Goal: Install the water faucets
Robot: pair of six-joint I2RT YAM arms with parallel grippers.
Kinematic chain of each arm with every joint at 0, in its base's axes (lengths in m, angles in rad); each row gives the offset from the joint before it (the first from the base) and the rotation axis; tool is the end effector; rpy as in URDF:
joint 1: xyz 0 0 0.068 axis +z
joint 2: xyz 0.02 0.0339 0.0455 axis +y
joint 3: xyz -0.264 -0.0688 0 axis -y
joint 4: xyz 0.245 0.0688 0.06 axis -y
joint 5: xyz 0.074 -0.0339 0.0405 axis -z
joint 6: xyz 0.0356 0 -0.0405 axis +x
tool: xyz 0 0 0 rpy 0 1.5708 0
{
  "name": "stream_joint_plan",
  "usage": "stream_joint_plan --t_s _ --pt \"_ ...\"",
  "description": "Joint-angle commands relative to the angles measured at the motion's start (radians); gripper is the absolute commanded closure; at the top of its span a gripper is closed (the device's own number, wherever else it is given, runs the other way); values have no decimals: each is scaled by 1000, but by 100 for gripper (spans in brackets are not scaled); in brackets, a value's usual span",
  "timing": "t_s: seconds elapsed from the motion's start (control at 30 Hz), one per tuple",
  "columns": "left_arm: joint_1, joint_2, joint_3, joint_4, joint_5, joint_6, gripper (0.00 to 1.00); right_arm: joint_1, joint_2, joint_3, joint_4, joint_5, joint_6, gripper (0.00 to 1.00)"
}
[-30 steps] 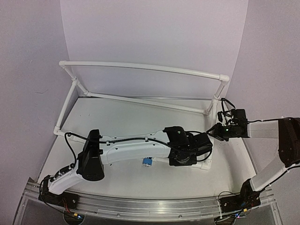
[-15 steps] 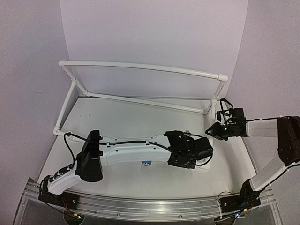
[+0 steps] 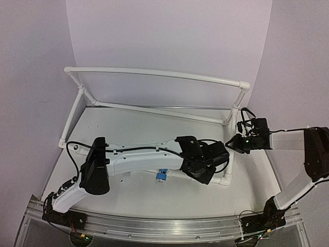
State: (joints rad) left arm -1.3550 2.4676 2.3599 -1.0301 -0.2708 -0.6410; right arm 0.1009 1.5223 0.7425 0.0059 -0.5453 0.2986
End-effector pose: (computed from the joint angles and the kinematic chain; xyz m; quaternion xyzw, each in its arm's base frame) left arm 0.1210 -0.5076 0.2133 0.3110 0.9168 -0.1074 0.2261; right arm 0.2949 0.0484 0.1746 -0.0164 0.8936 0.3174 0.3170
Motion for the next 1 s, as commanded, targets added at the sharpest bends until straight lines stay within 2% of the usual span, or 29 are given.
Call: stream_joint_plan --t_s 0.0,0.3,0.53,0.7,0.83,0.97 --pt "-3 82 -17 62 193 178 100 80 15 43 8 -252 30 100" --pt "-12 83 -3 36 207 405 100 80 41 54 -1 -263 19 100" --pt "-27 104 64 -45 204 476 100 80 56 58 -6 -261 20 100" --pt "-26 31 66 -35 131 331 100 79 55 61 -6 -231 32 100" --pt "-28 -90 -18 90 109 163 100 80 53 65 -6 -189 51 100" --pt "-38 -121 4 103 3 -28 100 79 53 67 -6 -161 66 100"
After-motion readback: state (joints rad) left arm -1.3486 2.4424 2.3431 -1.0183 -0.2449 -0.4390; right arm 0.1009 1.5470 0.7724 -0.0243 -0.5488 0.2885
